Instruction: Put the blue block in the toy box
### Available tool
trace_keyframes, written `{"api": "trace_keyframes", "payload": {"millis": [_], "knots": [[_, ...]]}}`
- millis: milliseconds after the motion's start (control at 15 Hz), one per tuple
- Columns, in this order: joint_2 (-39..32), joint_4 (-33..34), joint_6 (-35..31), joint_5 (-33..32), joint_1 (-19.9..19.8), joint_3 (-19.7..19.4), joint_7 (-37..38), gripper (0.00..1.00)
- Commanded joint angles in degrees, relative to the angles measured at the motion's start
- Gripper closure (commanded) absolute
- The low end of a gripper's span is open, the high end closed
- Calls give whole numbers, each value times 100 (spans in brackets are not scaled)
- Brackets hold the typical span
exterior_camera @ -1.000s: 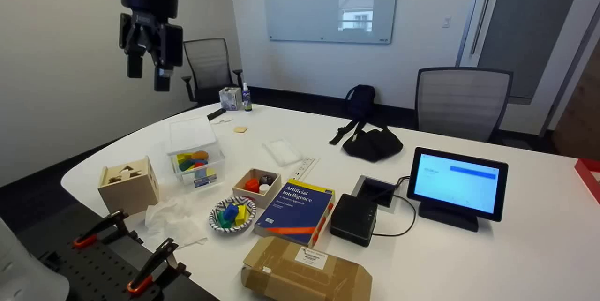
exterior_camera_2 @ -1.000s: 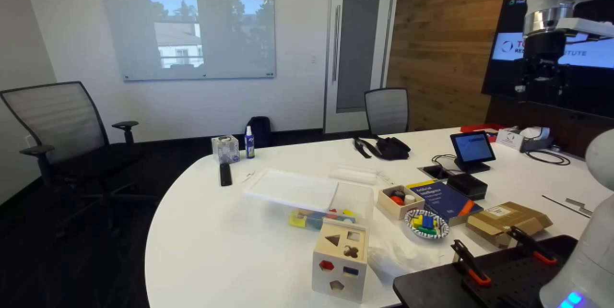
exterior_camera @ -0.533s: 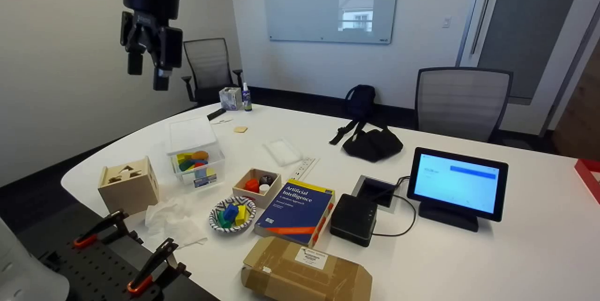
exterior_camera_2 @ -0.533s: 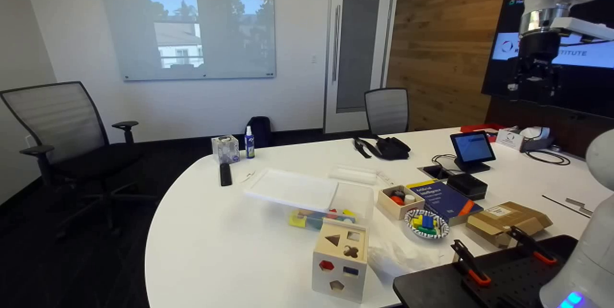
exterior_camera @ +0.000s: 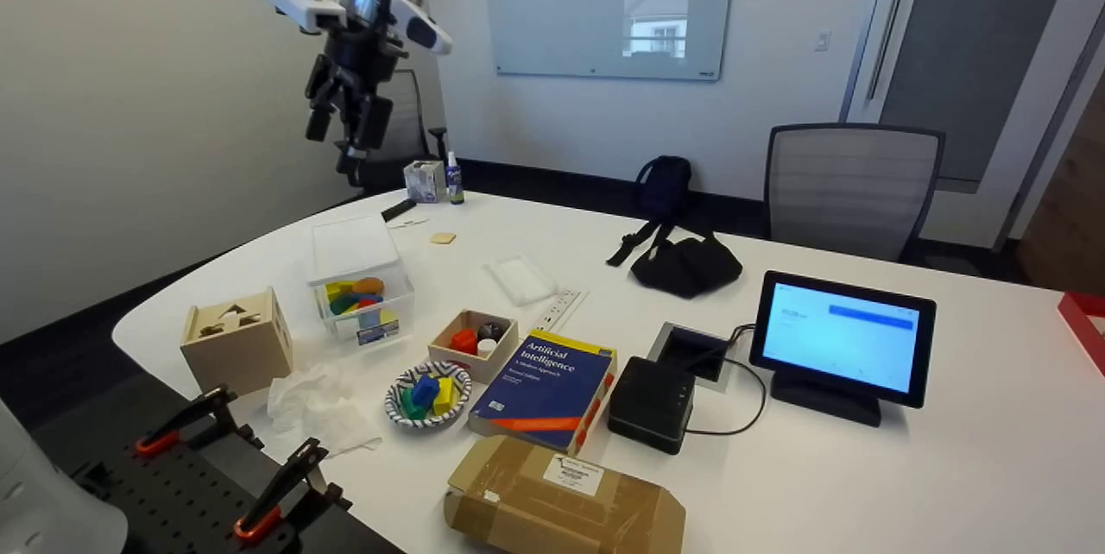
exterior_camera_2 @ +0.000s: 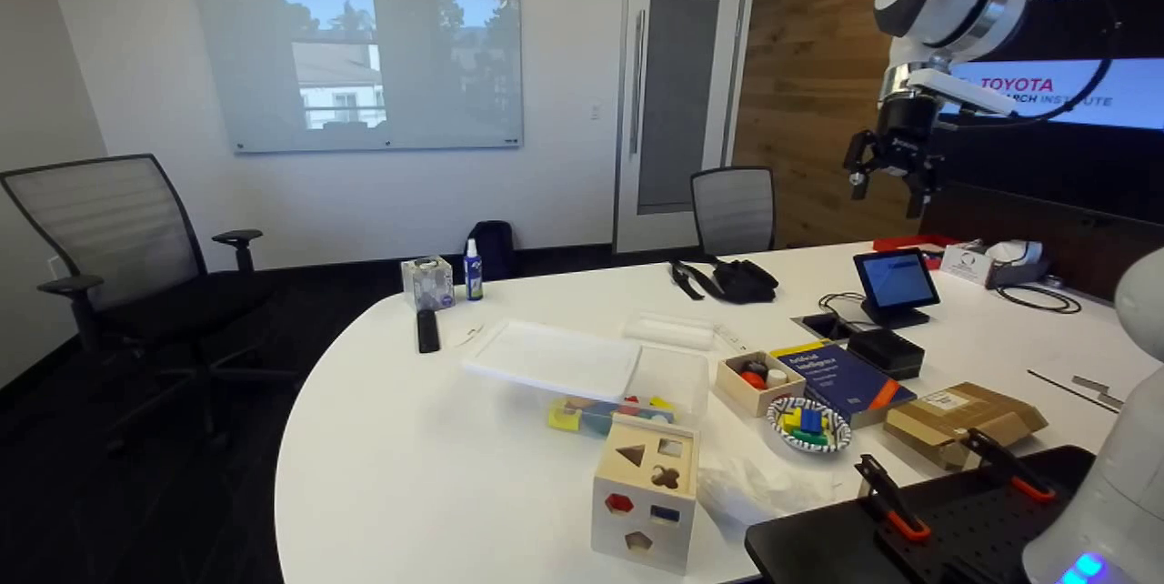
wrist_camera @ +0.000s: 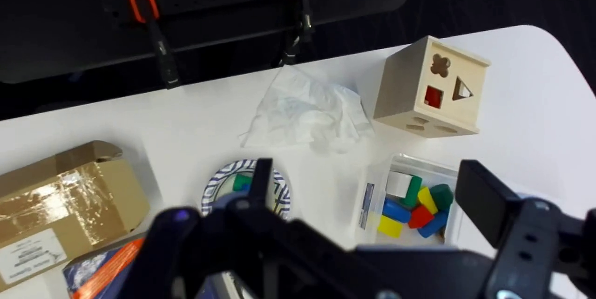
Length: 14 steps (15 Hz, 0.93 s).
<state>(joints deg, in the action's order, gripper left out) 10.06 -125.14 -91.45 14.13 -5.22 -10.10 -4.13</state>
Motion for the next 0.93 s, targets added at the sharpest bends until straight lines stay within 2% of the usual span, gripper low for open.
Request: {"api": "trace_keyframes", "payload": {"millis": [0, 200, 867], "knots": [[-1109, 878, 145, 411, -27, 112, 154, 0], [-1807, 1257, 166, 707, -77, 169, 369, 0], [-3457, 1388, -113, 1504, -112, 333, 1263, 0]]}}
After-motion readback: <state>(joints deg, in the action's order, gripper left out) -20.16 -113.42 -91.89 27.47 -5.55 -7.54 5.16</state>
